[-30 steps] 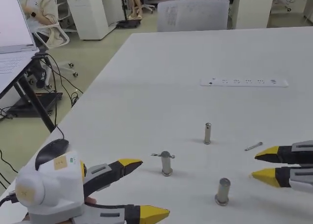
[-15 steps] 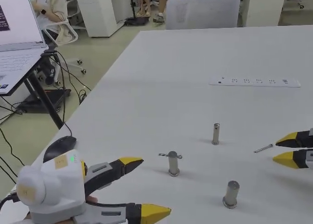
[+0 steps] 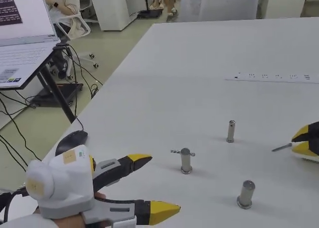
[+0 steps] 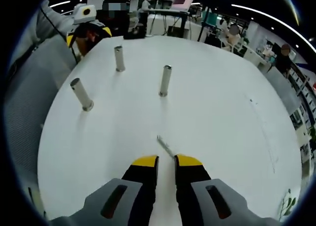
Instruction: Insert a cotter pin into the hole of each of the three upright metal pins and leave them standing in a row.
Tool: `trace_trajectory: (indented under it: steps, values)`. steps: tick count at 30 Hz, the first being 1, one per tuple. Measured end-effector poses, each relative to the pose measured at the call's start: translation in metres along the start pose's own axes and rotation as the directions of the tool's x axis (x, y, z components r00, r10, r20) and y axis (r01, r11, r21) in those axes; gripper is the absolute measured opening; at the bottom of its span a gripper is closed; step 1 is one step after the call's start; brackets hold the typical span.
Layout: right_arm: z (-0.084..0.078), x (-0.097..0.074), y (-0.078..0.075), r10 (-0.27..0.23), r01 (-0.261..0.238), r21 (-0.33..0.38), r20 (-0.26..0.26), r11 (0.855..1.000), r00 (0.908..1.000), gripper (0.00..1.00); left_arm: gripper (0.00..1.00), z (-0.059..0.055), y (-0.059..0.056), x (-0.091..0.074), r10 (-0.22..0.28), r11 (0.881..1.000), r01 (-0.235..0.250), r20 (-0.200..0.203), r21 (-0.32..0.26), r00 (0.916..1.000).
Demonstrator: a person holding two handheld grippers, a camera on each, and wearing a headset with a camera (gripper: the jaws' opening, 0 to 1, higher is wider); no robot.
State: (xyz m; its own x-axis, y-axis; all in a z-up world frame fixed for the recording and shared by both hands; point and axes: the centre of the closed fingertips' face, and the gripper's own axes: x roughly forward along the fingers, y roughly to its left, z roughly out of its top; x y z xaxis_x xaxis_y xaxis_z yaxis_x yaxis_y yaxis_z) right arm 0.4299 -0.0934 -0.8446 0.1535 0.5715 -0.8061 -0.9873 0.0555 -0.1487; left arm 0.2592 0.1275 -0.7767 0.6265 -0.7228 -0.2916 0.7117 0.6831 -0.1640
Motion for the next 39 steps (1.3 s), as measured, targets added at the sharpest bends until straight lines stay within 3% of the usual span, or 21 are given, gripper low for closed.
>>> trace_trajectory:
  steps: [11, 16, 21, 27, 34, 39]
  values:
    - [-0.002, 0.009, -0.001, 0.059, -0.065, -0.093, -0.066, 0.994, 0.9961, 0.12, 0.74, 0.001, 0.000, 0.000, -0.001, 1.000, 0.001, -0.007, 0.004, 1.0000]
    - [-0.006, 0.012, -0.003, 0.095, -0.112, -0.144, -0.116, 0.983, 0.9887, 0.10, 0.74, 0.002, -0.001, 0.001, -0.003, 1.000, 0.003, -0.010, 0.005, 0.9999]
    - [-0.003, 0.016, -0.001, 0.133, -0.163, -0.206, -0.148, 0.965, 0.9799, 0.09, 0.74, 0.001, -0.001, -0.001, 0.000, 1.000, 0.000, -0.012, 0.005, 0.9999]
    - [-0.002, 0.017, -0.002, 0.169, -0.231, -0.293, -0.224, 0.928, 0.9599, 0.08, 0.74, 0.002, 0.001, -0.001, 0.002, 1.000, -0.002, -0.015, 0.004, 0.9999]
    - [0.003, 0.020, -0.004, 0.171, -0.233, -0.302, -0.218, 0.925, 0.9609, 0.08, 0.74, 0.002, 0.002, -0.002, 0.008, 1.000, -0.008, -0.014, 0.003, 0.9999]
    - [0.005, 0.022, -0.001, 0.176, -0.249, -0.341, -0.232, 0.906, 0.9568, 0.08, 0.74, 0.001, 0.003, -0.003, 0.011, 1.000, -0.011, -0.015, 0.000, 0.9998]
